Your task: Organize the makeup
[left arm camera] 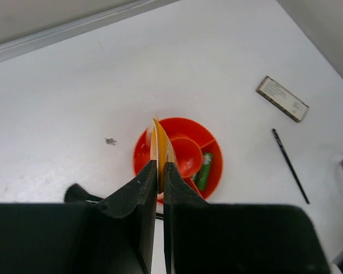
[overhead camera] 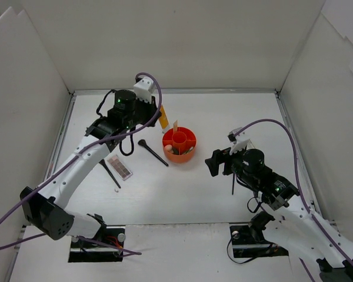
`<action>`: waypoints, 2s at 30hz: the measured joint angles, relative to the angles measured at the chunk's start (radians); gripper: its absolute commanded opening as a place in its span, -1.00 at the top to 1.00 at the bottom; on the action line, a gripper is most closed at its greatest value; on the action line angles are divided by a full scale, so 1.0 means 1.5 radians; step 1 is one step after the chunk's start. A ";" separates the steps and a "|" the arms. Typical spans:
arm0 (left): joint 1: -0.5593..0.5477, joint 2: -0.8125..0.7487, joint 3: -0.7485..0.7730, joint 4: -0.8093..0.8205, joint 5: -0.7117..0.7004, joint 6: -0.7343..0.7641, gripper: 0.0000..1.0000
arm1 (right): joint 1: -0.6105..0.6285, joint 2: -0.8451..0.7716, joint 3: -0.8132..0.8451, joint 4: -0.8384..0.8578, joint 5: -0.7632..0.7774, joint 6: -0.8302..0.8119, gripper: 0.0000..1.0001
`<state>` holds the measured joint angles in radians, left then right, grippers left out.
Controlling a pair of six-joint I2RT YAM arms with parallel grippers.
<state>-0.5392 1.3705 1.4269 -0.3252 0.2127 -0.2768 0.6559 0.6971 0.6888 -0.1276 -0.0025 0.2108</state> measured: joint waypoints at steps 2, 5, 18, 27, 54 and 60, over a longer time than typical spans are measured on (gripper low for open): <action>0.011 0.011 -0.004 0.017 -0.011 0.035 1.00 | 0.000 0.000 0.000 -0.005 0.008 -0.003 -0.63; 0.027 0.040 -0.008 0.040 -0.014 0.077 1.00 | 0.000 0.000 0.000 -0.010 0.017 -0.005 -0.63; 0.046 0.145 -0.011 0.116 0.035 0.127 1.00 | 0.000 -0.006 -0.001 -0.020 0.049 -0.008 -0.64; 0.047 0.165 -0.053 0.148 0.068 0.116 1.00 | 0.000 -0.005 -0.001 -0.023 0.063 -0.008 -0.64; 0.042 0.216 -0.099 0.198 0.047 0.063 -0.07 | 0.000 0.028 -0.020 -0.024 0.137 0.001 -0.61; 0.042 0.153 -0.090 0.162 0.011 0.050 -0.36 | -0.026 0.106 0.003 -0.040 0.174 0.018 -0.58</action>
<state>-0.4767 1.5997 1.2919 -0.0818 0.2291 -0.2024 0.6167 0.8566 0.6937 -0.1879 0.2584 0.2375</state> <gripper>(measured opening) 0.650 0.794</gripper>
